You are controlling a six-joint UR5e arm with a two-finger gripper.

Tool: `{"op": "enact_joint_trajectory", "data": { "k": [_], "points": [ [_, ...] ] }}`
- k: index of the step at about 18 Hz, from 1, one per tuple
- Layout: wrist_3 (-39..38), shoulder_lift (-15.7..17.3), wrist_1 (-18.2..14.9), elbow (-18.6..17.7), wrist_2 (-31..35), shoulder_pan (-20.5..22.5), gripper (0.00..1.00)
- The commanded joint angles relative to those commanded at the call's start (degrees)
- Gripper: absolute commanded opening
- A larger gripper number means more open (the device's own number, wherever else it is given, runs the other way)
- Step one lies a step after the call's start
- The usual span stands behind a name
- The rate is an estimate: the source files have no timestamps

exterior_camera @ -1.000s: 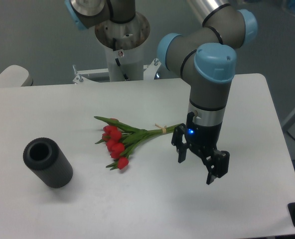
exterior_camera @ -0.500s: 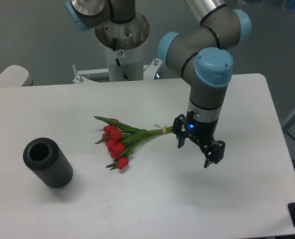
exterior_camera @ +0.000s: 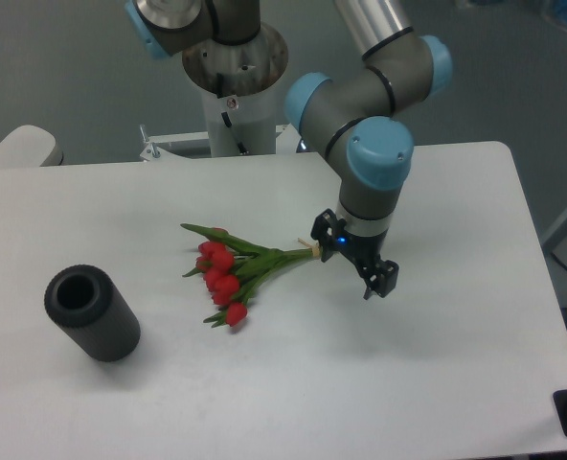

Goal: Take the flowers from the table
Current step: 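Move the gripper along the stems toward the red tulip heads, then lower the gripper and close it around the stems below the blooms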

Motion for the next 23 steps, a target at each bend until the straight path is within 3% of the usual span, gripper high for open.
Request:
{"op": "enact_joint_trajectory", "data": {
  "k": [7, 13, 23],
  "points": [
    [-1.3, 1.6, 0.5, -5.5, -0.8, -4.7, 1.0],
    [-4.2, 2.3, 5.3, -11.1, -1.2, -6.2, 1.0],
    [-5.8, 1.5, 8.6, -12.6, -1.2, -9.2, 1.0]
  ]
}}
